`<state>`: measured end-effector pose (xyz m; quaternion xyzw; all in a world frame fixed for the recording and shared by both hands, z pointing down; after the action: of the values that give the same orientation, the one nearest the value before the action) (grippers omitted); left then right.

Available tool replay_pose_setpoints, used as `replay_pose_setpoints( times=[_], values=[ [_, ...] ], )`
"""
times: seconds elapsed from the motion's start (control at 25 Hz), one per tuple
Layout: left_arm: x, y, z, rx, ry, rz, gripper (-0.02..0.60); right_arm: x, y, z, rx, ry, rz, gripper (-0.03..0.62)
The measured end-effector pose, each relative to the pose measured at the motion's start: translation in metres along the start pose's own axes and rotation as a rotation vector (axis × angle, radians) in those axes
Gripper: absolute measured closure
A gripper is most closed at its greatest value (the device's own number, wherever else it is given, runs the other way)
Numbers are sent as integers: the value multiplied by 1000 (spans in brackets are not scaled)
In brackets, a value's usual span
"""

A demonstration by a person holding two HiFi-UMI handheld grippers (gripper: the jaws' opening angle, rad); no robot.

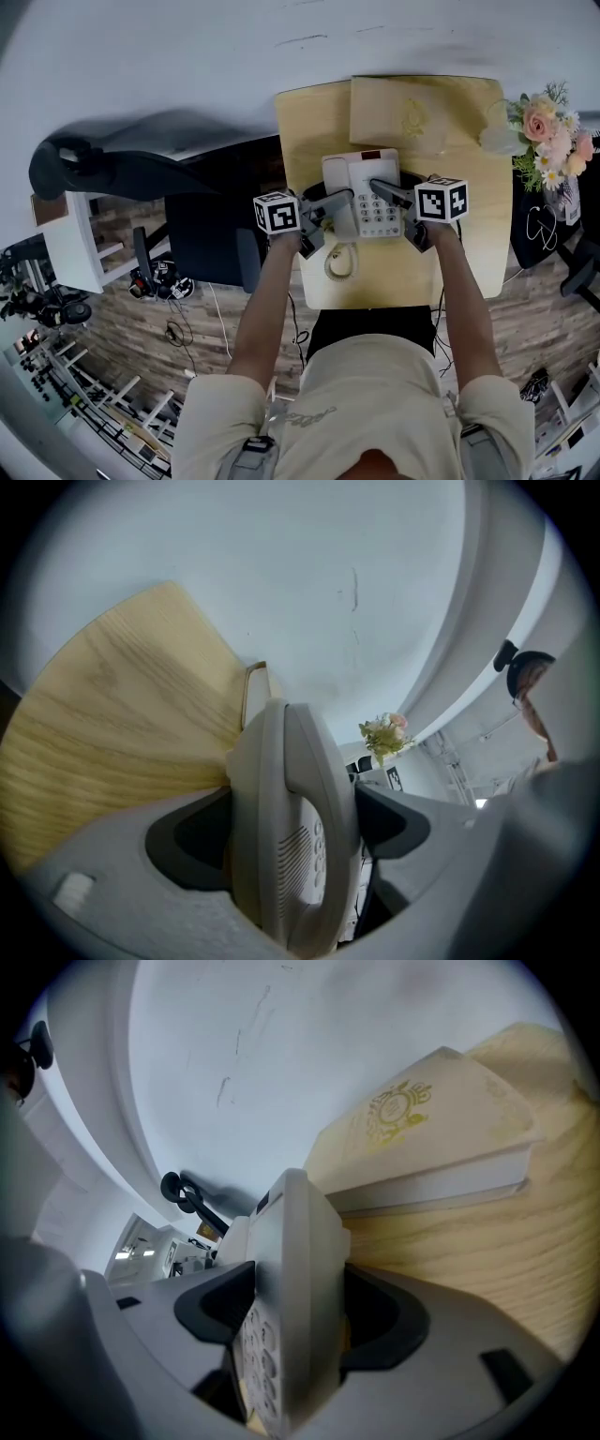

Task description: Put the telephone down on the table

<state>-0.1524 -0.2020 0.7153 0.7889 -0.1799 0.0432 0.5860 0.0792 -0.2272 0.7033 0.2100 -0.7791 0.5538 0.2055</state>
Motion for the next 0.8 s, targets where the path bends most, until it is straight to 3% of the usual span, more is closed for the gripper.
replay_pose_setpoints(
  times=[0.48,0.68,0.8],
  values=[
    [6,1,3,-27,29,69,167,6,-2,2,34,63,-83,279],
    [1,-4,3,-15,22,78,167,6,13,9,-73,131,-233,275],
    [0,-3,3,-17,14,89,167,4,15,14,-90,145,-246,276]
  ],
)
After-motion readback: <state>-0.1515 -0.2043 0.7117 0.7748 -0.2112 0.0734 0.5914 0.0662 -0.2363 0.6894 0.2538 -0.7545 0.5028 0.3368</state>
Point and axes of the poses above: the fingertips, and each gripper's own axes: x forward along the fingers, y to its left, z out of its top, the point moved 9 cm from there along -x, backward along the fingers, and after that the axes turned 9 degrees about y, right-handed, at the moved point
